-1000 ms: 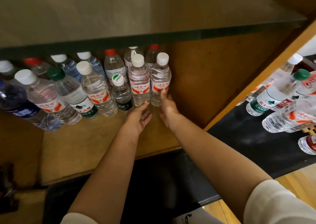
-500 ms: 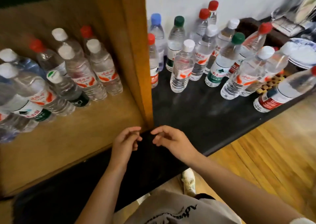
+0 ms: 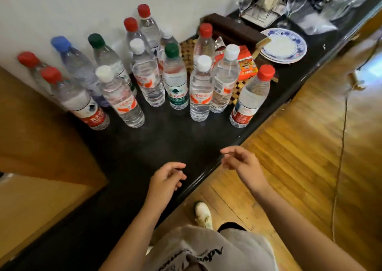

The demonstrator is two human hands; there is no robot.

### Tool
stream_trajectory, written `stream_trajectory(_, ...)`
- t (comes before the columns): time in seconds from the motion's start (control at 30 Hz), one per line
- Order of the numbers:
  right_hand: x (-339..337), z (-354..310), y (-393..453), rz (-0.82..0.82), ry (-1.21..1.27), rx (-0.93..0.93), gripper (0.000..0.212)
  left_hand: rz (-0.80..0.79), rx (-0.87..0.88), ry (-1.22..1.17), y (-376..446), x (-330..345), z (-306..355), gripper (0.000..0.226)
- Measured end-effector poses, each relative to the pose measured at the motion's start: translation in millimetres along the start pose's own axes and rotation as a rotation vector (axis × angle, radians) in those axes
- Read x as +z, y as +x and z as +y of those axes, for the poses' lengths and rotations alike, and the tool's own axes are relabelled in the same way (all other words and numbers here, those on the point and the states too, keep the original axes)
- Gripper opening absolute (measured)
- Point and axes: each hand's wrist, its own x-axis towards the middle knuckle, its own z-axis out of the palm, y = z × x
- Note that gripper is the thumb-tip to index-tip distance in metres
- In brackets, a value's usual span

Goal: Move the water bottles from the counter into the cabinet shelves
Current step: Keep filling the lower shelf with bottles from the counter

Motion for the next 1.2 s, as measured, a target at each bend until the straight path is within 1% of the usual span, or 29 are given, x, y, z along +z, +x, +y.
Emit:
stream_trajectory(0.1,-38,7,23,0.133,0.024,0.004,0.022,0.005,0.027,-0.017,30,30,24,0.027)
stream_trajectory(0.17,-56,7,39,0.213,0.031,0.008,0.025,0.07,0.08,-0.03,52,45,43,0.046)
stream_trajectory(0.23,-67,3,54,0.28,0.049,0.02,0.035,0.157,0.137,-0.007,72,55,65,0.069)
stream_trajectory(0.27,-71,0,61,0.304,0.046,0.017,0.042,0.188,0.171,-0.002,81,58,76,0.078)
stream_trajectory(0.33,-76,-6,75,0.318,0.016,-0.003,0.057,0.226,0.253,-0.007,97,63,95,0.086)
stream_trajectory(0.43,-77,-12,95,0.268,0.0,-0.054,0.075,0.293,0.312,-0.004,116,70,112,0.087)
stream_trajectory(0.5,-74,-13,106,0.22,-0.009,-0.106,0.081,0.344,0.322,-0.006,124,73,117,0.086)
stream_trajectory(0.57,-70,-13,114,0.2,-0.027,-0.143,0.083,0.357,0.326,-0.015,130,75,120,0.086)
stream_trajectory(0.77,-62,-8,126,0.249,-0.078,-0.147,0.084,0.396,0.334,-0.009,139,73,125,0.08)
stream_trajectory(0.87,-57,-10,126,0.248,-0.111,-0.189,0.082,0.406,0.355,0.004,137,73,122,0.077)
stream_trajectory(1.03,-46,-16,127,0.182,-0.178,-0.241,0.077,0.43,0.362,0.029,122,63,105,0.081)
stream_trajectory(1.1,-37,-19,125,0.129,-0.223,-0.267,0.075,0.452,0.366,0.037,112,55,95,0.082)
stream_trajectory(1.2,-19,-22,115,0.021,-0.239,-0.366,0.065,0.494,0.342,0.051,95,40,76,0.083)
